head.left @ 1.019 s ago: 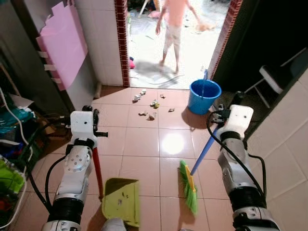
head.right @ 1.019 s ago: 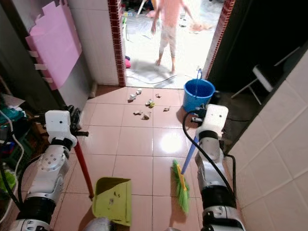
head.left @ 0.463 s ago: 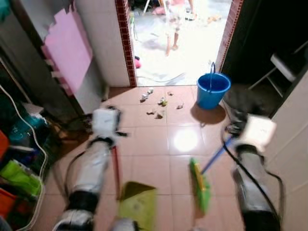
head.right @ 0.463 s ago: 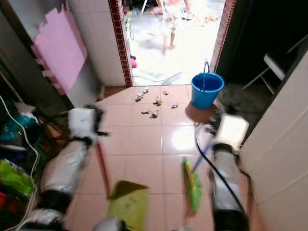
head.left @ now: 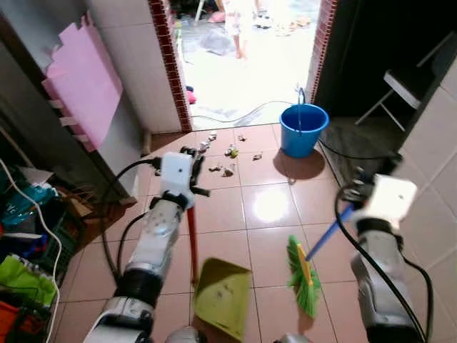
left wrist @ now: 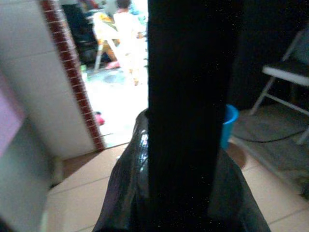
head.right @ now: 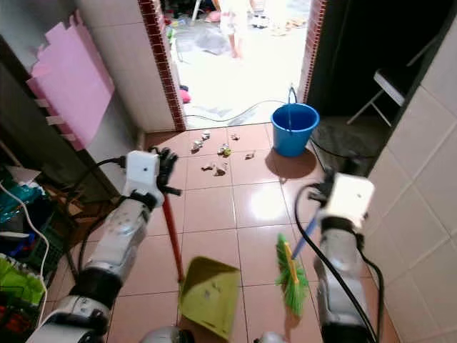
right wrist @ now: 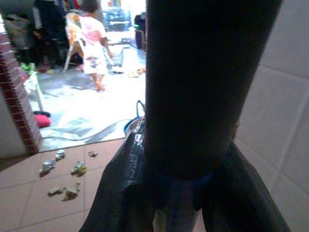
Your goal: Sweep floor
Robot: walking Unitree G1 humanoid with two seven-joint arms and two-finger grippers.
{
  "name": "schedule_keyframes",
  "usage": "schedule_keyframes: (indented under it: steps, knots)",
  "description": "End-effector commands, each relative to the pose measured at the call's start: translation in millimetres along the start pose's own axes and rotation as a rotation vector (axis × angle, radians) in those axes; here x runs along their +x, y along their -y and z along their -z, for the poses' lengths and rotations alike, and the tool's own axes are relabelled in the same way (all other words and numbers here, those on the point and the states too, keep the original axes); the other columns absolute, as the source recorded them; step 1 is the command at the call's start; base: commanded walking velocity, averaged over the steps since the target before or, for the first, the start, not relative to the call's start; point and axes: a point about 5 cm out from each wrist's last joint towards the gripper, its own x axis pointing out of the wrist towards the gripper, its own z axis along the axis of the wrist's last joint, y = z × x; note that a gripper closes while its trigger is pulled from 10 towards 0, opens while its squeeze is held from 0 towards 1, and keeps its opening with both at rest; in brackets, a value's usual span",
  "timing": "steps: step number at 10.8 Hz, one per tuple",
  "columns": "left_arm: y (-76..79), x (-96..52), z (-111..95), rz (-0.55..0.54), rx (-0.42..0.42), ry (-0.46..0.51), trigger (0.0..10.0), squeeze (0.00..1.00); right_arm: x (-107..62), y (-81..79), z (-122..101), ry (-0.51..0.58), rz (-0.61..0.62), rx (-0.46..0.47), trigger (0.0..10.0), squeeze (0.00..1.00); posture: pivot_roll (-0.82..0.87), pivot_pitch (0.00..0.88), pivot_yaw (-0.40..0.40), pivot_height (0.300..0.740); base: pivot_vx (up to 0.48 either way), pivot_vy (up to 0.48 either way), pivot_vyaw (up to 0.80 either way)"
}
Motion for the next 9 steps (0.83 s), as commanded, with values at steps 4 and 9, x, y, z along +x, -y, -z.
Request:
schedule_keyframes:
  steps: [4,9]
  knots:
    - [-39.2,-35.3,10,-0.160,0.075,-0.026,10.0,0.00,21.6,-18.3,-14,0.050,-0.136,-0.051,10.0,0.00,-0.06,0.000,0.031,0.740,0.000,0.000,0.00]
    - [-53.0,-48.0,0,-0.244,0.079,-0.007,10.0,0.00,32.7,-47.4,-12,0.032,-0.233,-0.012,10.0,0.00,0.02,0.000,-0.051,0.740,0.000,0.000,0.00]
